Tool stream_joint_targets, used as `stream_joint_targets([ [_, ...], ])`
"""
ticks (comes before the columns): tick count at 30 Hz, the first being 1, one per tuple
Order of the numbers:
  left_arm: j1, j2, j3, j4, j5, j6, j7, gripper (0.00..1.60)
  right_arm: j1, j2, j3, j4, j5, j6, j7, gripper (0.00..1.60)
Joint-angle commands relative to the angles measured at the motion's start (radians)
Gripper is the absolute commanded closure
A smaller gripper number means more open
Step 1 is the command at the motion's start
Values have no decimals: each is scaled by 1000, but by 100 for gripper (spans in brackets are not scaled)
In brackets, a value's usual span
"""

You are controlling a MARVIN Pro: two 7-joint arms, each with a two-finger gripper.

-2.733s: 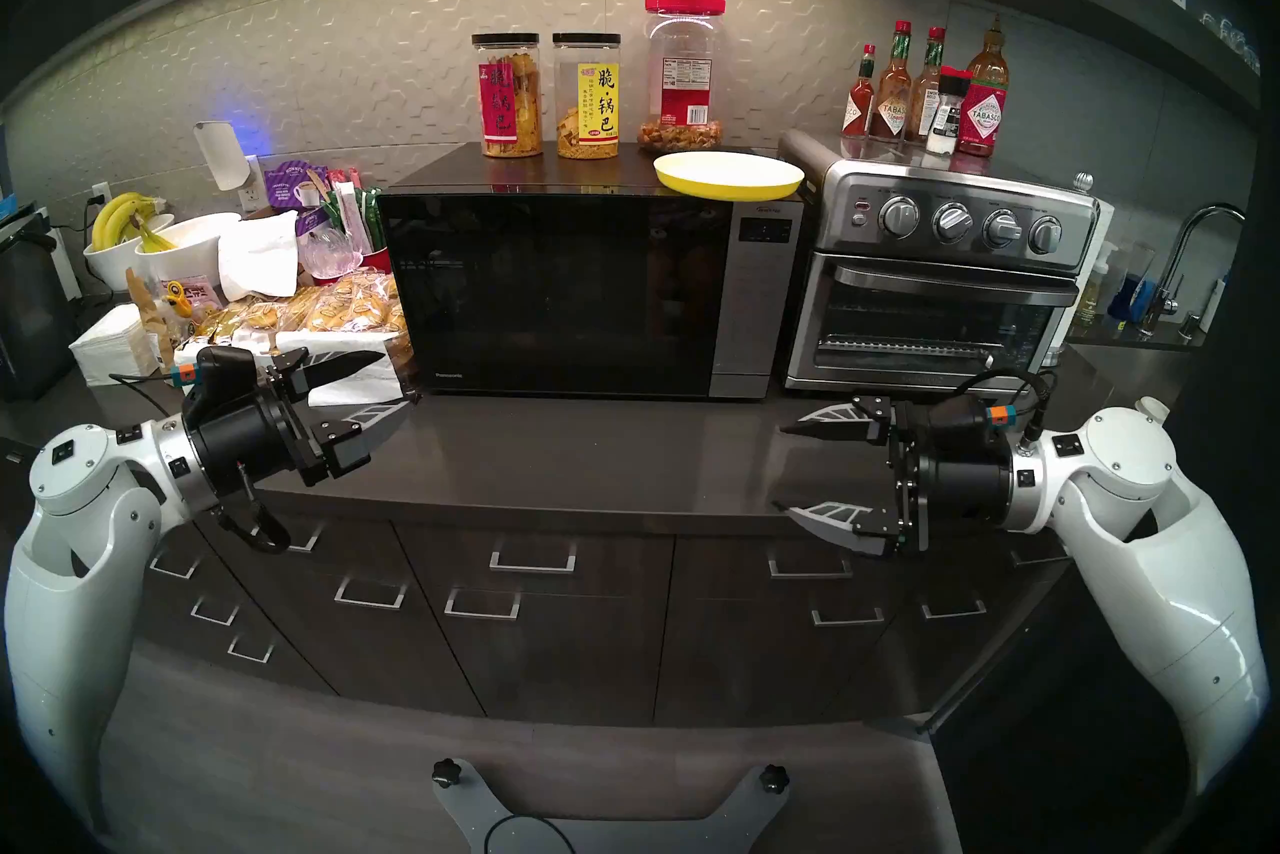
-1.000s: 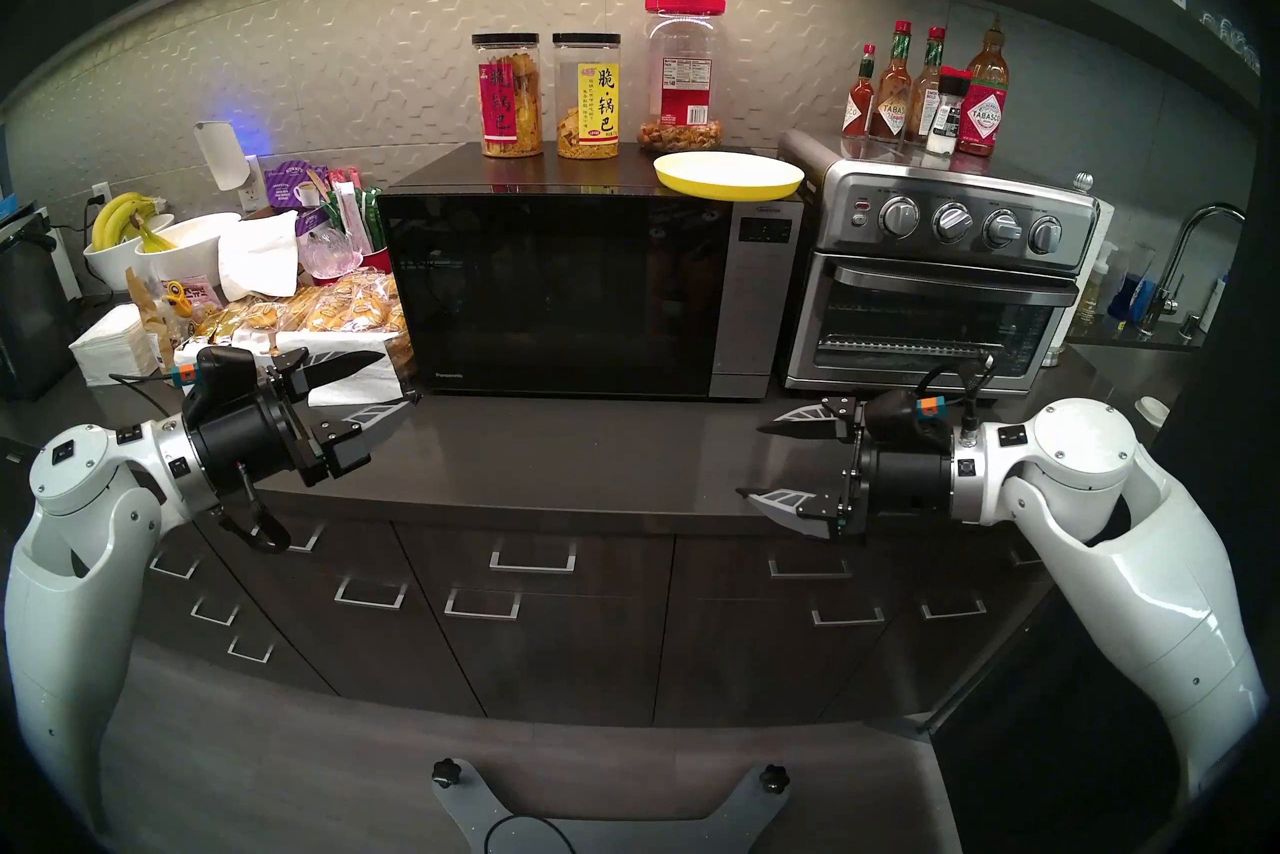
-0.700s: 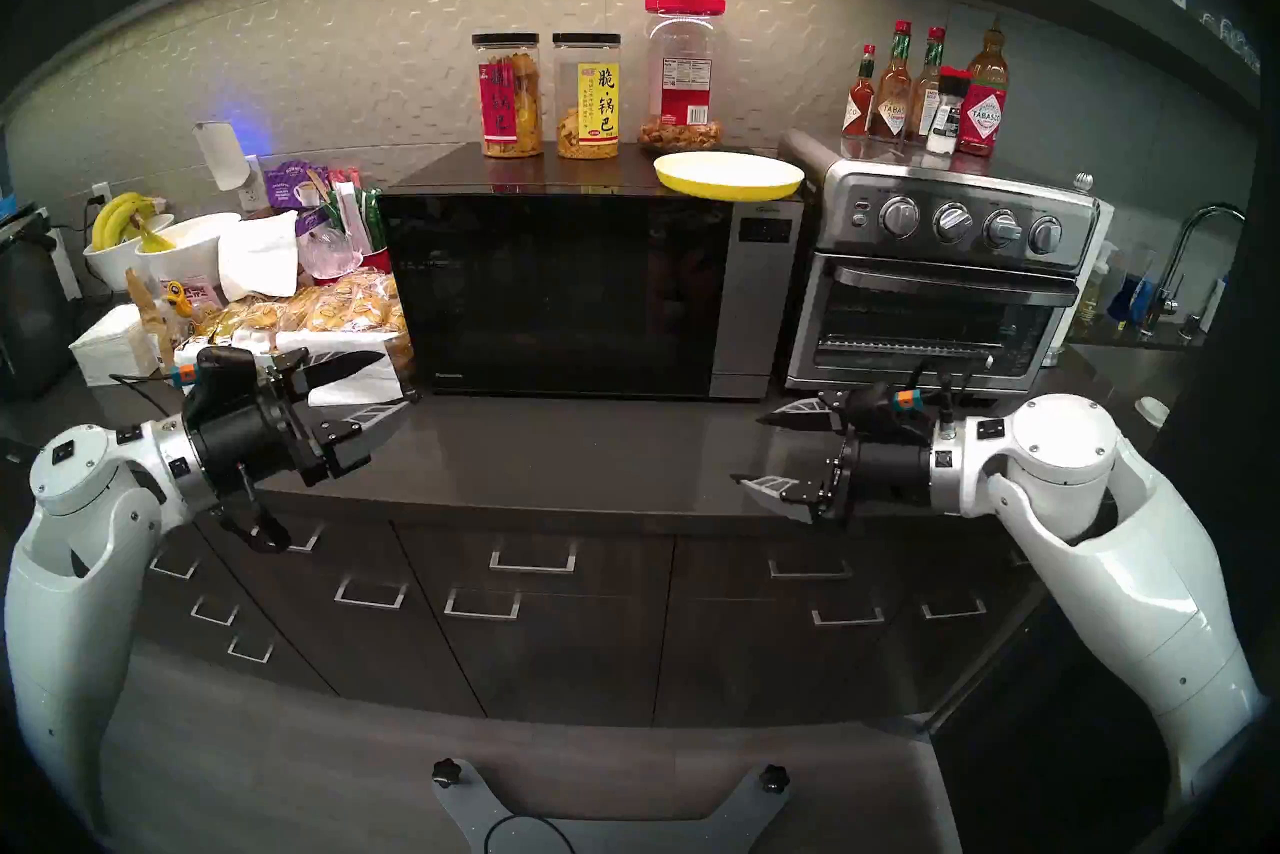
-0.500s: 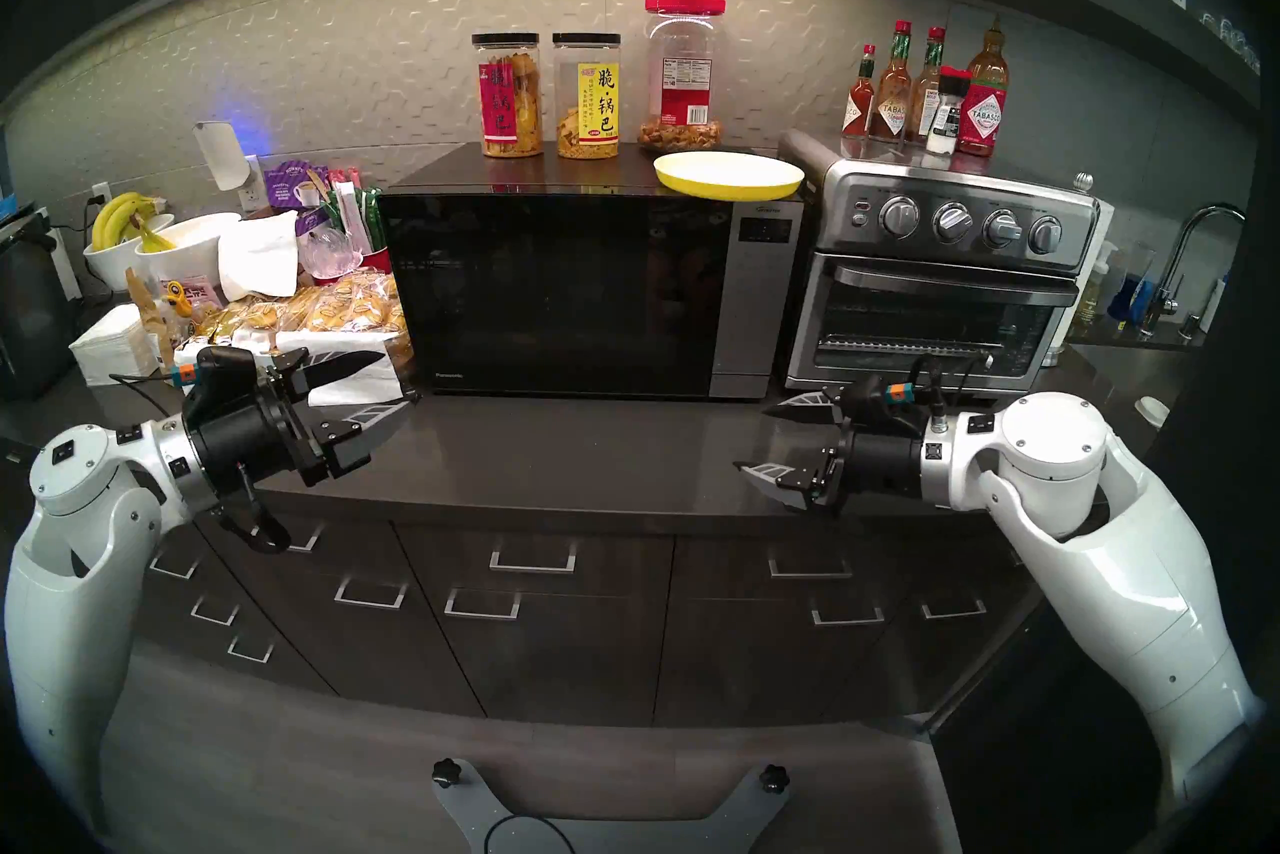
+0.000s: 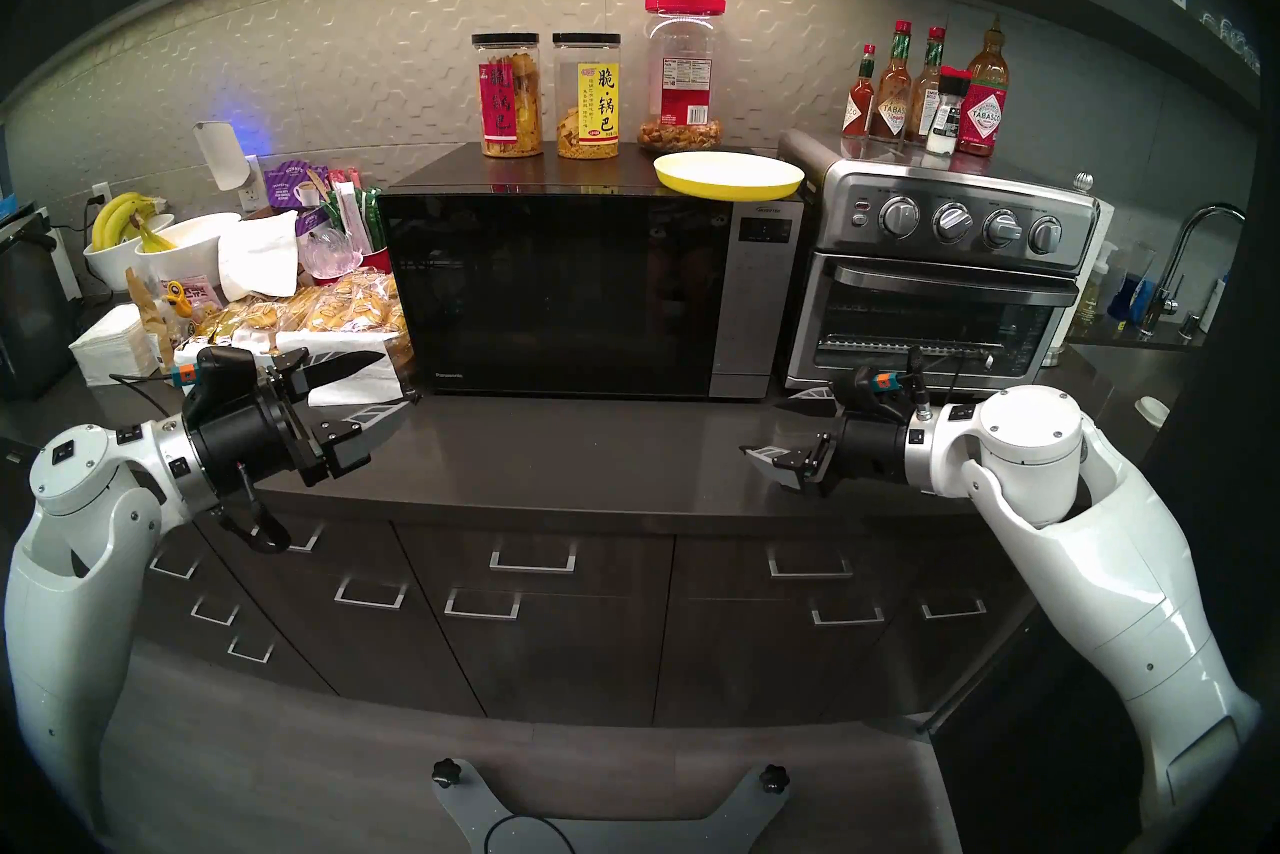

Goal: Open the microwave, put the plate inside, and close the door

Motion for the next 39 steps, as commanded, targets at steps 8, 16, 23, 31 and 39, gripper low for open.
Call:
stream_joint_targets([
  [8,0,2,-3,-10,0,0,-2,0,67,-25,-14,0,-18,33,-31,65],
  [16,0,2,-3,-10,0,0,-2,0,93,-45,-37,18,-30,60,-40,84],
  [23,0,2,-3,-10,0,0,-2,0,122,-62,-63,35,-47,84,-51,100],
  [31,-1,2,-3,-10,0,0,-2,0,161,-85,-92,61,-67,96,-60,160],
  [39,-1,2,-2,-10,0,0,-2,0,192,-100,-113,77,-83,107,-68,160],
])
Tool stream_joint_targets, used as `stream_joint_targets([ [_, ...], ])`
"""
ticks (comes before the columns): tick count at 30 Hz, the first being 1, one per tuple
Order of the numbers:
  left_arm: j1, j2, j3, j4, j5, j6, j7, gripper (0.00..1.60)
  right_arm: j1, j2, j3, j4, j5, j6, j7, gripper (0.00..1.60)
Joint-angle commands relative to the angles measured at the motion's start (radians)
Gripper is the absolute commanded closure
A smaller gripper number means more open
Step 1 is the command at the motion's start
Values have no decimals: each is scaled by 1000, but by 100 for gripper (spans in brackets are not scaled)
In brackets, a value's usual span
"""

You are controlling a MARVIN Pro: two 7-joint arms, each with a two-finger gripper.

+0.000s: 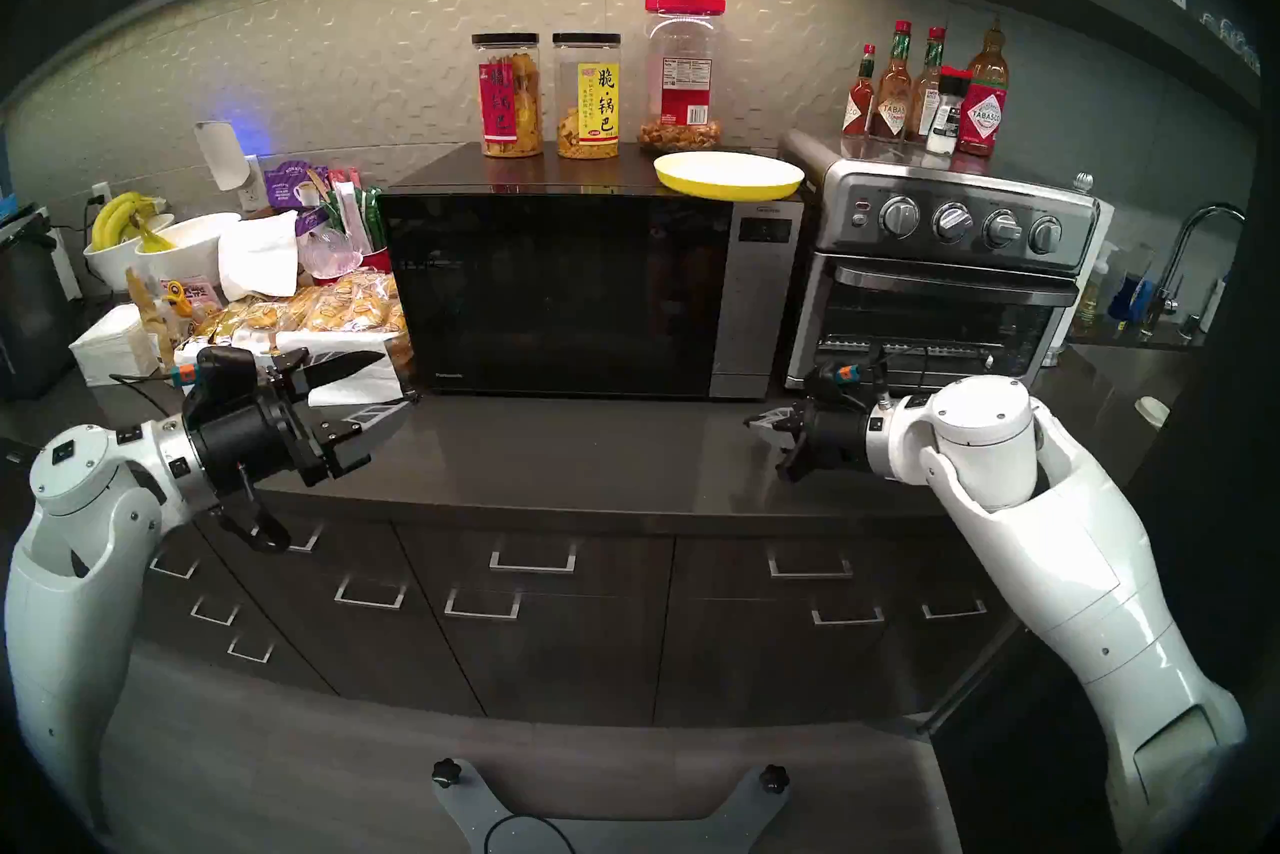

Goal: Open the microwave, put the plate inside, and close the door

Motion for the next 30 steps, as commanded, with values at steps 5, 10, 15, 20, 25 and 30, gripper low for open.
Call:
stream_joint_targets([
  [5,-1,2,-3,-10,0,0,-2,0,75,-29,-18,12,-20,3,-13,160],
  [10,-1,2,-3,-10,0,0,-2,0,90,-34,-42,10,-49,20,-29,160],
  [15,-1,2,-3,-10,0,0,-2,0,112,-46,-66,25,-76,26,-40,160],
  [20,-1,2,-3,-10,0,0,-2,0,124,-56,-75,30,-87,37,-48,160],
  [25,-1,2,-3,-10,0,0,-2,0,138,-71,-83,48,-104,42,-62,160],
  [30,-1,2,-3,-10,0,0,-2,0,159,-82,-89,72,-120,45,-67,160],
])
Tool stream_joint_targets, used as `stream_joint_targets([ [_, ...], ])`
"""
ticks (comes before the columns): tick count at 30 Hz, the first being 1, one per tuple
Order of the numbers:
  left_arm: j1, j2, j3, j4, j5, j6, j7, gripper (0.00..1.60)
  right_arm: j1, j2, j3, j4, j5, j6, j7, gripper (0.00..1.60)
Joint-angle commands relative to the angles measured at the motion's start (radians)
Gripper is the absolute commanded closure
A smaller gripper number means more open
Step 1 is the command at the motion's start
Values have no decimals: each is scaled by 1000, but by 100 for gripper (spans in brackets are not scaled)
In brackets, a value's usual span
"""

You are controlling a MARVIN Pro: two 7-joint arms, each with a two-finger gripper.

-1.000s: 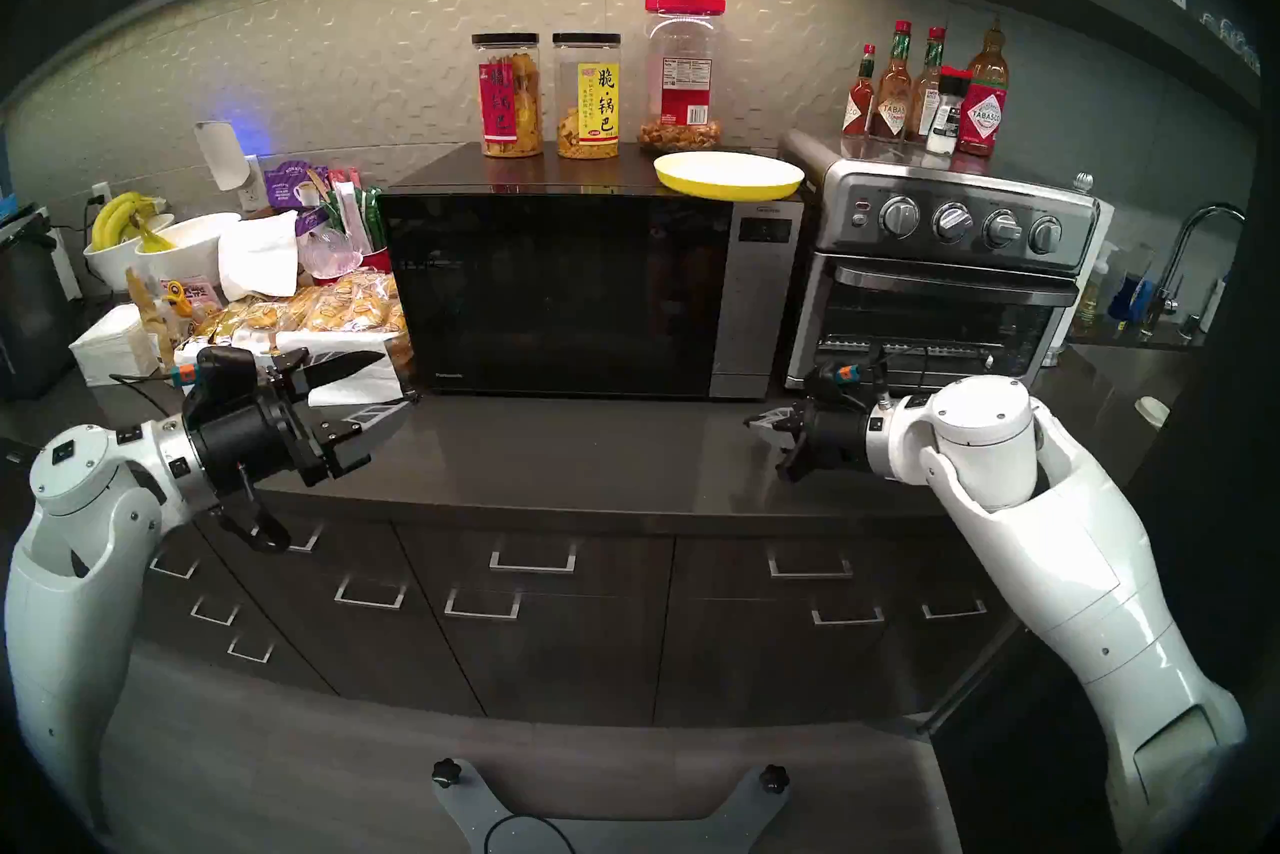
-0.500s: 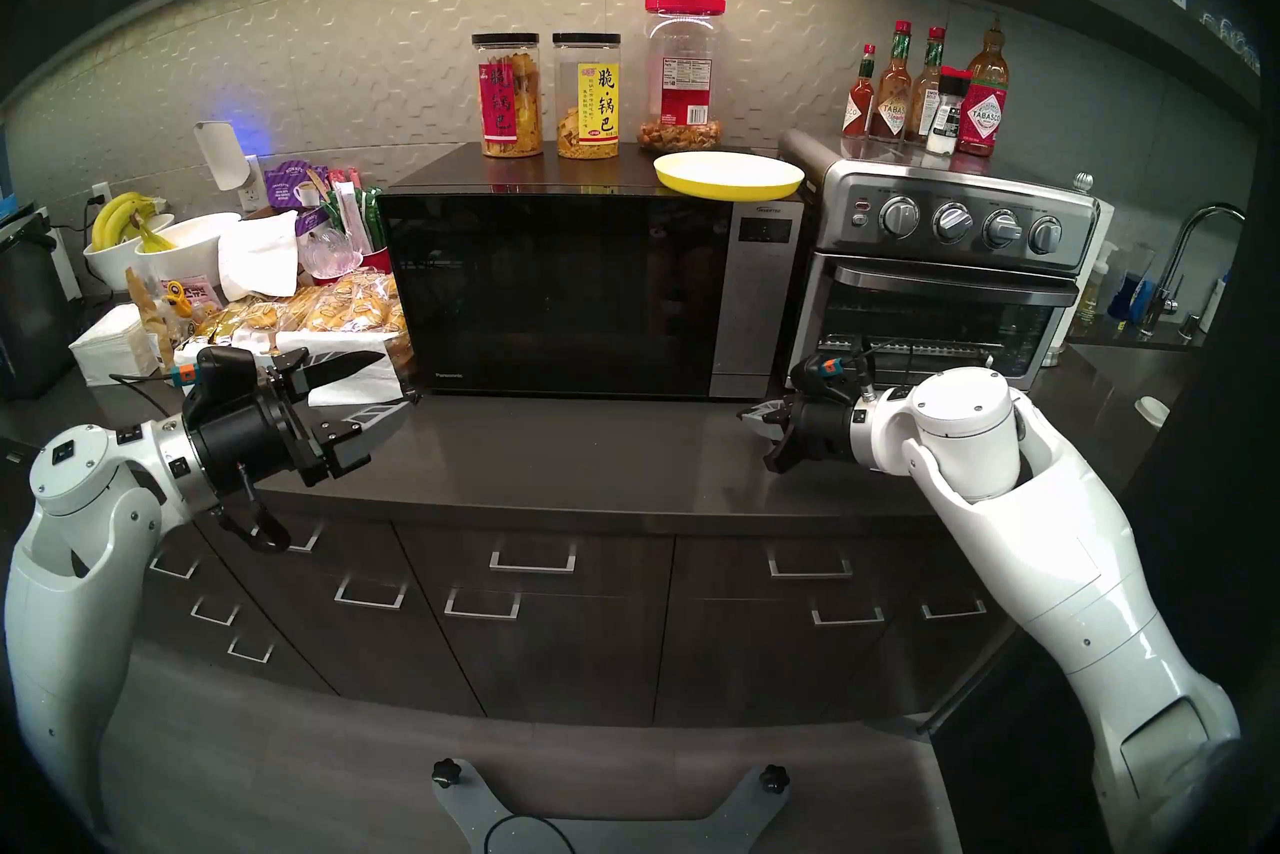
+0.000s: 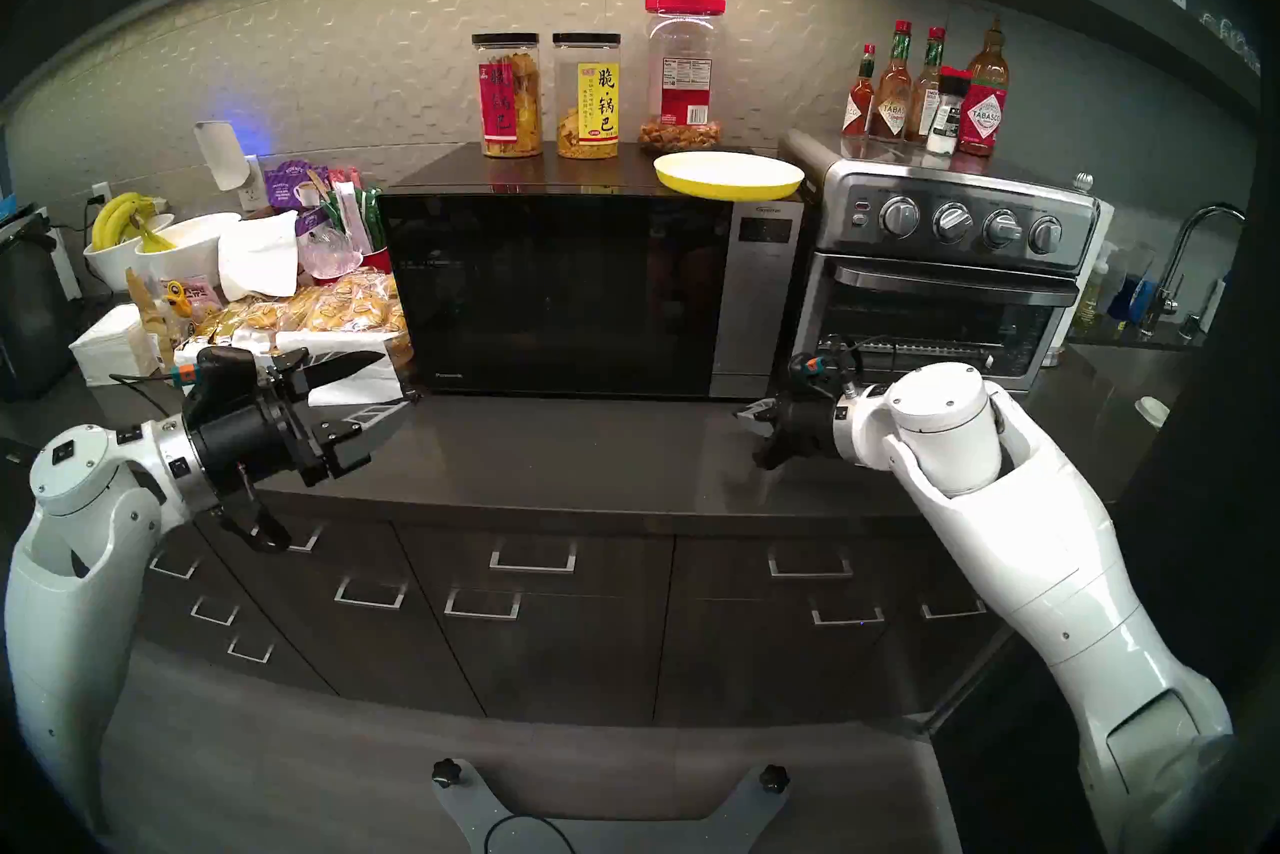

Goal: Open the microwave, put the plate inside, and close the door

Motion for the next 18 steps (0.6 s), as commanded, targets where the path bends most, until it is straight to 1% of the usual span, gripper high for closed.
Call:
stream_joint_targets([
  [1,-1,2,-3,-10,0,0,-2,0,59,-20,1,20,-13,-3,-11,160],
  [14,-1,2,-3,-10,0,0,-2,0,103,-53,-7,95,-44,-14,-12,160],
  [18,-1,2,-3,-10,0,0,-2,0,107,-62,-10,104,-53,-16,-16,160],
])
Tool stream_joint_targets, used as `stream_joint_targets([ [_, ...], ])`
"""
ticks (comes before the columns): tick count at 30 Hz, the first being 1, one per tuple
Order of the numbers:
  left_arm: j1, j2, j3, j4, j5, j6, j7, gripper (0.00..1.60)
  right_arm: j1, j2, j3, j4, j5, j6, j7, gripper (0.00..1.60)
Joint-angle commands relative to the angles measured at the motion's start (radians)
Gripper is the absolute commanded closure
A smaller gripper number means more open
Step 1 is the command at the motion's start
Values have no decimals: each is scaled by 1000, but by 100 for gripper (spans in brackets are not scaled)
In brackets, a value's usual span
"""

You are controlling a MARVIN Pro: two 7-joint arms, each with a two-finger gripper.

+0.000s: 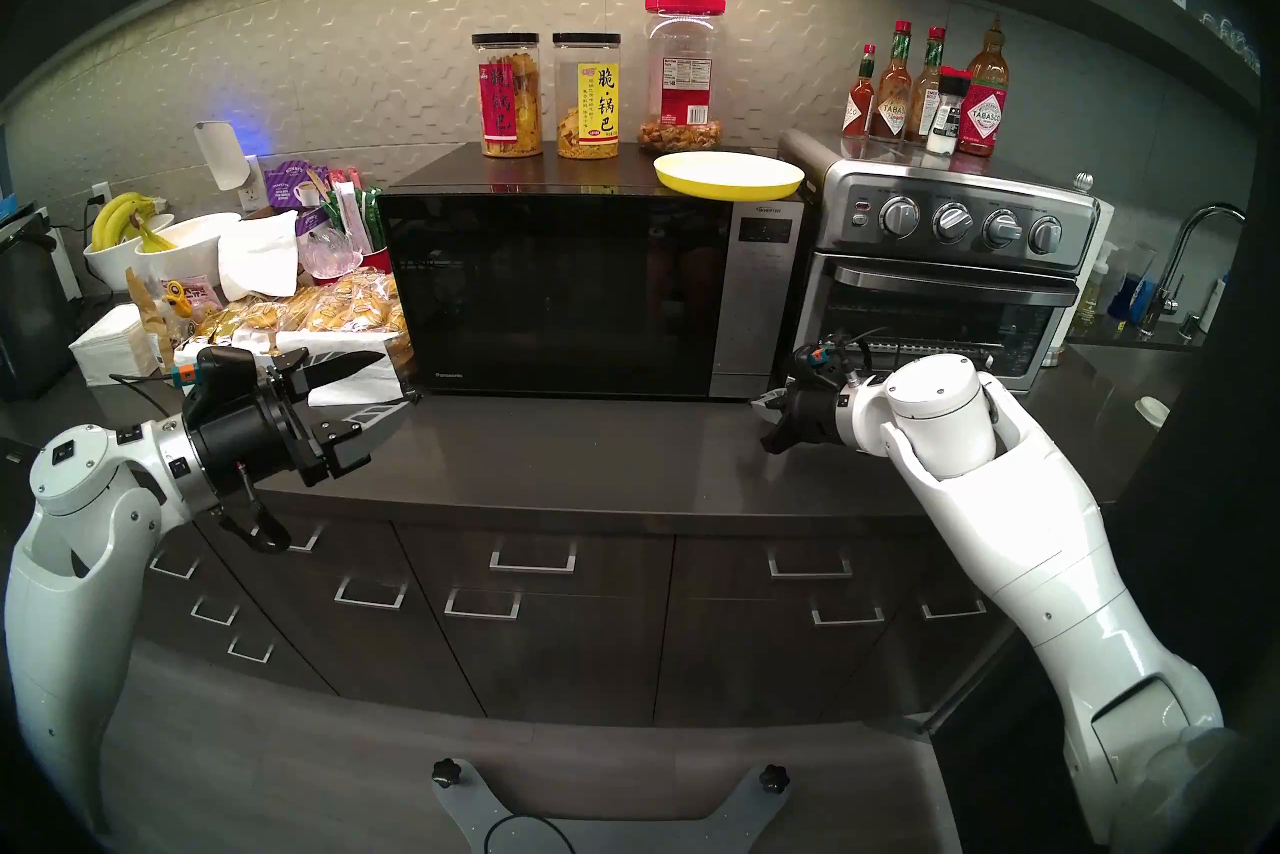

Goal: Open the microwave, put the plate inside, and close the door

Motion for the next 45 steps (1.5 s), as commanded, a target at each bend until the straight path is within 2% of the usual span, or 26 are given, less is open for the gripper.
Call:
stream_joint_targets([
  [1,-1,2,-3,-10,0,0,-2,0,45,-24,-1,4,-6,-13,-4,160],
  [9,-1,2,-3,-10,0,0,-2,0,64,-54,3,61,-12,-35,-7,160],
  [23,0,2,-3,-10,0,0,-2,0,68,-83,7,90,-11,-48,-20,160],
  [45,-1,2,-3,-10,0,0,-2,0,109,-142,-25,176,-78,-89,-86,160],
])
